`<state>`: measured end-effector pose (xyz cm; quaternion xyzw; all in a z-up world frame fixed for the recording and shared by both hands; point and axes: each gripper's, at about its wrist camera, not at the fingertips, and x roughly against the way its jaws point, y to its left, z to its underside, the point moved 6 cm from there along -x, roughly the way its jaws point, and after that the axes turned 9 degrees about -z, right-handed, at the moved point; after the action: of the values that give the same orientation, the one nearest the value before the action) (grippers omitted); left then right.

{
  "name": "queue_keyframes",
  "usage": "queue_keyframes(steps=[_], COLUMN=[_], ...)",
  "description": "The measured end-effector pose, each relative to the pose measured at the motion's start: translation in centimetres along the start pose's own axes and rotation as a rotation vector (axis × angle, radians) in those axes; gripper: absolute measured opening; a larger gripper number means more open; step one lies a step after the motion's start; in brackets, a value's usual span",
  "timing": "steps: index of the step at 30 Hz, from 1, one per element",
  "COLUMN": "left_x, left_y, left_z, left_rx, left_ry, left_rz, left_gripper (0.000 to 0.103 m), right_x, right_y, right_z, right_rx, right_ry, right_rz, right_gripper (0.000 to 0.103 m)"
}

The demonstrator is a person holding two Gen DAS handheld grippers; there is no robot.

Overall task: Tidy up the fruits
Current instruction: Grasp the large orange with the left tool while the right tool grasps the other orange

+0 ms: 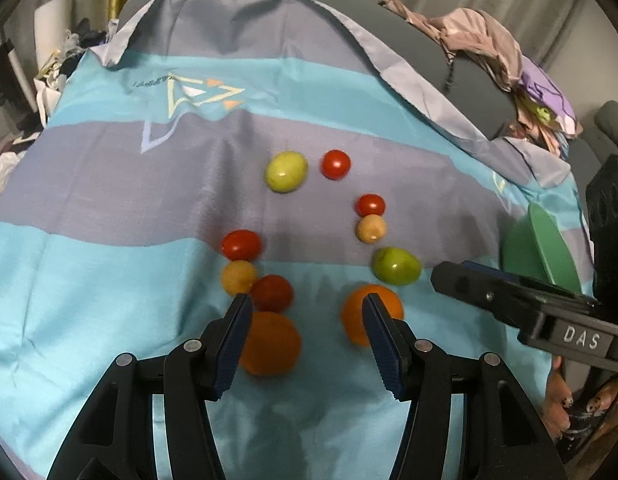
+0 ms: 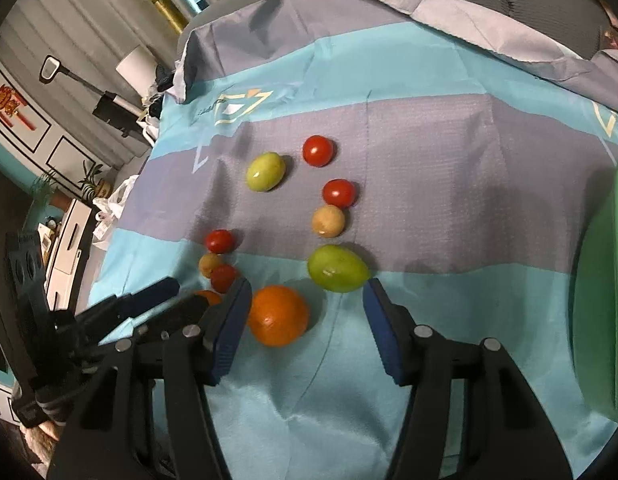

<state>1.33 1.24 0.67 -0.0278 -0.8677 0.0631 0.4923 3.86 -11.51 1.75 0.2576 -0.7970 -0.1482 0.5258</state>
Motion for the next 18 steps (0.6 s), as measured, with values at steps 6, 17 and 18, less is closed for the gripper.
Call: queue_keyframes(steps=[6,17,18], left_x=[-0.1,-0.4,-0.5], left_y=[-0.4,-0.2,0.0], left_z=[0.9,1.9,1.9], left_rx=[-0.031,-0.052,-0.046], left_ry=[0.033,0.048,0.048], left_rz=[-0.018,-0.057,-0.06], left_gripper=[0.059,0.059,0.059], right_x=[-1.4,-3.8,-4.2], right_y=[0.8,1.8,1.9], right_z=[0.6,1.1,1.2], right_rx=[0.006,0.017,0.021], right_ry=[0.042,0.09,0.099], right_rz=[-0.02,-0.021,-0.017], right_gripper=[0.055,0.054,0.054])
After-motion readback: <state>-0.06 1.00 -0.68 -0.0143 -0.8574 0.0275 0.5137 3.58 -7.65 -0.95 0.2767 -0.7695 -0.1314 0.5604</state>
